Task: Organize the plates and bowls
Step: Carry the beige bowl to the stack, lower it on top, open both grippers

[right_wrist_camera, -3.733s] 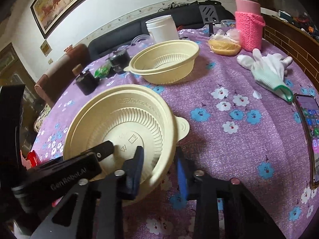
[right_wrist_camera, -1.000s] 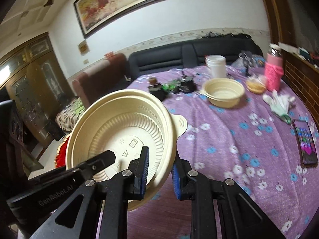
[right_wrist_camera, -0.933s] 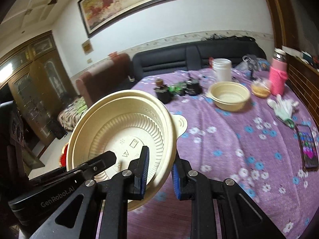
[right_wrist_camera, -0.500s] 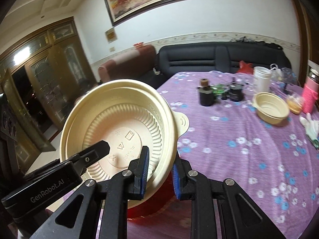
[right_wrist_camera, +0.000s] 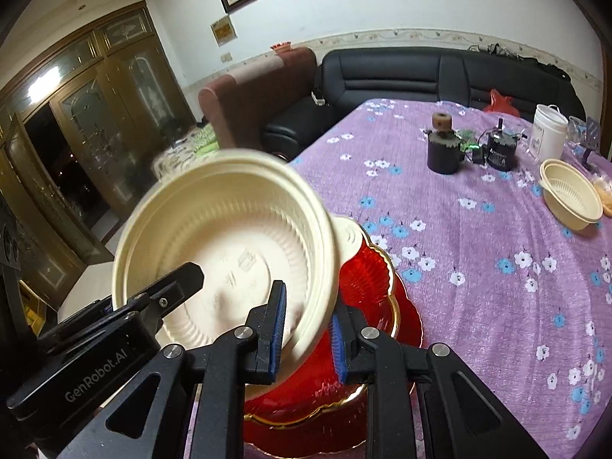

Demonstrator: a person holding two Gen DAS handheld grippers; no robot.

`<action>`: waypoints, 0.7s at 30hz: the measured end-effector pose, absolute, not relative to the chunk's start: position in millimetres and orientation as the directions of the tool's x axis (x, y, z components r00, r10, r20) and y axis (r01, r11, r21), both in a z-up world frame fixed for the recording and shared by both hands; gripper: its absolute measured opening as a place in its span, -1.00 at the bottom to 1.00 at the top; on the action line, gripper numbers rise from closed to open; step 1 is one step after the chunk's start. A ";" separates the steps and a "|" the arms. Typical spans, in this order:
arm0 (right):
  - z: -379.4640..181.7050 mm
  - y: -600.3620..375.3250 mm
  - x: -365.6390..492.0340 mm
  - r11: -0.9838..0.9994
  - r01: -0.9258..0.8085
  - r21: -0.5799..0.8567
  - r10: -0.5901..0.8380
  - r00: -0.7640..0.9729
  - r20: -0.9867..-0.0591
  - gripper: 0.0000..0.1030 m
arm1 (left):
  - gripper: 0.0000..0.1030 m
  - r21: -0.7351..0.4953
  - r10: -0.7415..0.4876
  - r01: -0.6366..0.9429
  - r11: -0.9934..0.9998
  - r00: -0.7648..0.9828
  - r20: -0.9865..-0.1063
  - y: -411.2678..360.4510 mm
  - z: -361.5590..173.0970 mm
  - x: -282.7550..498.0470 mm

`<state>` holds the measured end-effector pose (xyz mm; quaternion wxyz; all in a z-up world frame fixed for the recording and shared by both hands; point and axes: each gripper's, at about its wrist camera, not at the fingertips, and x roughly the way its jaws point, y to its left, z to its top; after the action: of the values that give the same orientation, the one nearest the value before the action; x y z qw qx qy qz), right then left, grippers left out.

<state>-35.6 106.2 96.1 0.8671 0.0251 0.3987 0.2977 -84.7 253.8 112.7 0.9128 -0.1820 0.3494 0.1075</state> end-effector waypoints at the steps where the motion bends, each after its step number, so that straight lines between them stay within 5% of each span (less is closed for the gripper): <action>1: 93.9 106.8 -33.4 0.823 -0.493 0.282 0.533 0.500 -0.683 -0.54 | -0.26 -0.256 0.071 -0.326 0.910 0.731 -0.678 254.9 112.0 -84.4; 9: 81.7 105.8 -24.1 0.836 -0.469 0.284 0.513 0.486 -0.708 -0.54 | -0.21 -0.250 0.084 -0.335 0.908 0.731 -0.677 255.6 110.5 -85.6; 21: 78.7 108.9 -21.2 0.850 -0.468 0.243 0.483 0.506 -0.715 -0.54 | 0.18 -0.241 0.120 -0.365 0.899 0.737 -0.665 258.6 115.9 -94.4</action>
<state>-21.2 108.9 78.7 0.8677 0.0089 0.4148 0.2739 -94.4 258.6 115.9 0.9142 -0.1809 0.3376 0.1326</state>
